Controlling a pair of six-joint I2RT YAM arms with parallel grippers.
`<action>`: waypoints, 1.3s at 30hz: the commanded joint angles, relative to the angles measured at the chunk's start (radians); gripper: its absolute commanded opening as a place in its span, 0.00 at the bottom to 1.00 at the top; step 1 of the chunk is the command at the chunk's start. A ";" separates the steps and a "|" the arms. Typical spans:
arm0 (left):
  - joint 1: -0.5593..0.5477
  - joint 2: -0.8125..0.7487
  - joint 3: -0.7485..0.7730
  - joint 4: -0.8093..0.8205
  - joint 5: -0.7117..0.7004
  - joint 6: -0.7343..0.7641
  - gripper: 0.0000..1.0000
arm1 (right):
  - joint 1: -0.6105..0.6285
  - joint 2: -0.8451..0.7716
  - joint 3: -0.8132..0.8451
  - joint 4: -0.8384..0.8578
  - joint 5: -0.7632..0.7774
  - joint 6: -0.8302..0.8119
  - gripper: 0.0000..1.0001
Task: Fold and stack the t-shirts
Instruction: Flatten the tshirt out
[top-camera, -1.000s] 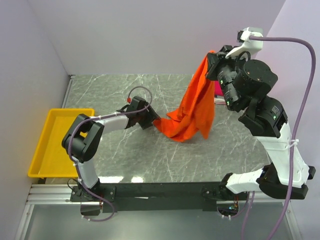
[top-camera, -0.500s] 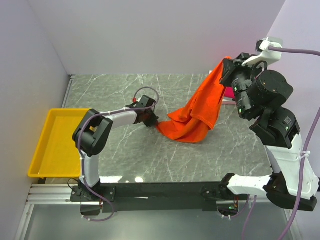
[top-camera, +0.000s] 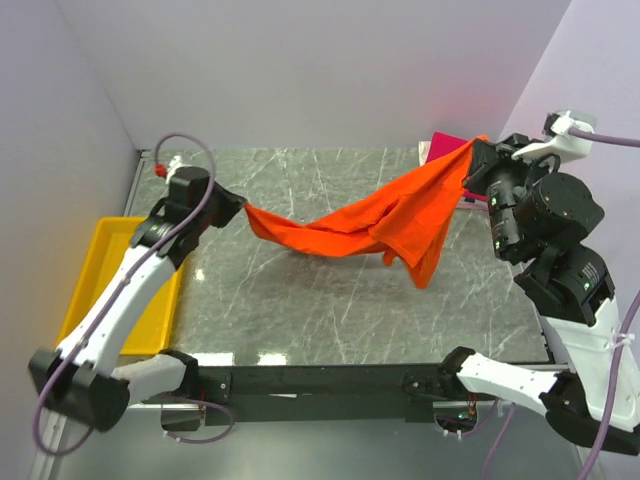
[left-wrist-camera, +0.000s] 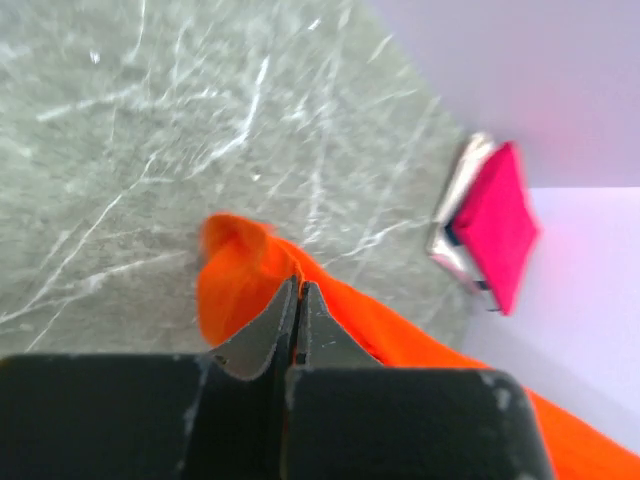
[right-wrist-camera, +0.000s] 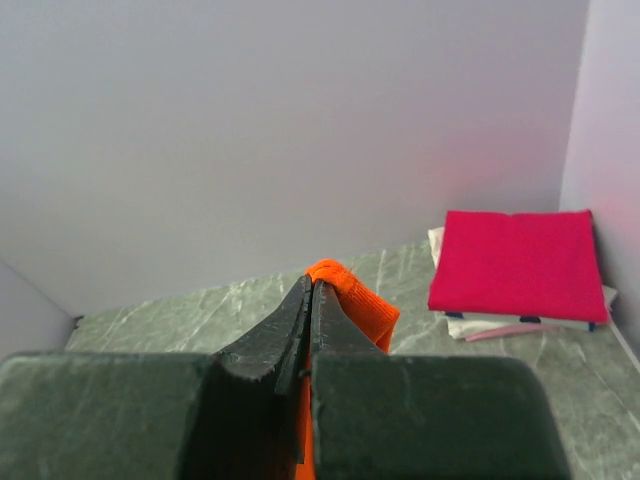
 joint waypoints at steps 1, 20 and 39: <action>0.028 -0.049 0.012 -0.120 -0.021 0.042 0.01 | -0.076 -0.011 -0.063 0.071 -0.038 0.066 0.00; 0.275 0.422 0.017 0.051 0.266 0.099 0.64 | -0.768 0.562 -0.418 0.210 -0.692 0.424 0.00; 0.241 0.310 -0.198 0.003 0.100 0.010 0.57 | -0.831 0.476 -0.444 0.226 -0.743 0.426 0.00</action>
